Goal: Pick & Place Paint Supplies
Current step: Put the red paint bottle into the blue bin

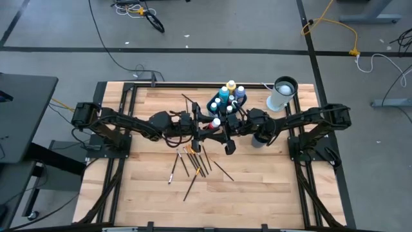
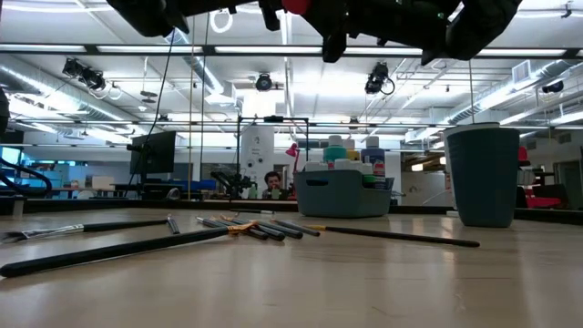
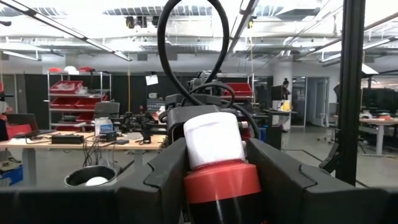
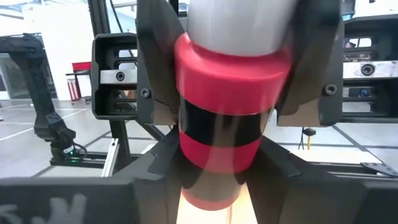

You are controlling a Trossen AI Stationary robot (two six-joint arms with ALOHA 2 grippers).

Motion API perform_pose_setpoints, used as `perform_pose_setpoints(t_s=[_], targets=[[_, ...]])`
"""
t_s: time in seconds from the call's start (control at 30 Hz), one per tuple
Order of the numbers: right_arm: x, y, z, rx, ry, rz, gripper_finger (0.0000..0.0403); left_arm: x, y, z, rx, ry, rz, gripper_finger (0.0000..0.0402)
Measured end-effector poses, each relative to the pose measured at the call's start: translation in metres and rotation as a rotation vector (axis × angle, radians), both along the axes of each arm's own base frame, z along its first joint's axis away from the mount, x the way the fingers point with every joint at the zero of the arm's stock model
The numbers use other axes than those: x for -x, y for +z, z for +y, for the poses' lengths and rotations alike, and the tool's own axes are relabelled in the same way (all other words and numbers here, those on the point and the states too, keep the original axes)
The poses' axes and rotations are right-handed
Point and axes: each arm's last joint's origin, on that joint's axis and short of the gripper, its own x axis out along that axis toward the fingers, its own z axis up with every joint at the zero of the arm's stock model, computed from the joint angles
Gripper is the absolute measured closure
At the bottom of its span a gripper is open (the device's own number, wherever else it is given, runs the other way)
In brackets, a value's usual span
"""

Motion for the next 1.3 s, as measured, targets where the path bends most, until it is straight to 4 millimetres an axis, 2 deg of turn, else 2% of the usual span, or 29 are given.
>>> perform_pose_setpoints(t_s=[0.17, 0.3, 0.57, 0.77, 0.93, 1.1, 1.3], targets=[[0.003, 0.003, 0.000, 0.005, -0.001, 0.020, 0.0275, 0.000, 0.000, -0.003, 0.000, -0.008, 0.000, 0.0234], [0.010, 0.008, 0.000, 0.065, -0.012, 0.081, 0.0276, 0.000, 0.000, -0.003, -0.040, 0.002, 0.007, 0.0218], [0.036, 0.011, -0.002, 0.175, -0.114, 0.333, 0.0276, -0.002, -0.011, -0.002, -0.075, 0.054, 0.146, 0.0175], [0.048, 0.001, -0.005, 0.271, -0.214, 0.521, 0.0276, -0.003, -0.019, 0.000, -0.023, 0.100, 0.230, 0.0160], [0.046, -0.005, -0.005, 0.390, -0.232, 0.547, 0.0274, -0.005, -0.025, 0.009, 0.032, 0.126, 0.260, 0.0160], [0.044, -0.005, -0.007, 0.398, -0.283, 0.539, 0.0273, -0.005, -0.029, 0.013, -0.004, 0.179, 0.314, 0.0165], [0.044, -0.005, -0.007, 0.399, -0.283, 0.539, 0.0272, -0.005, -0.026, 0.014, -0.041, 0.195, 0.286, 0.0184]])
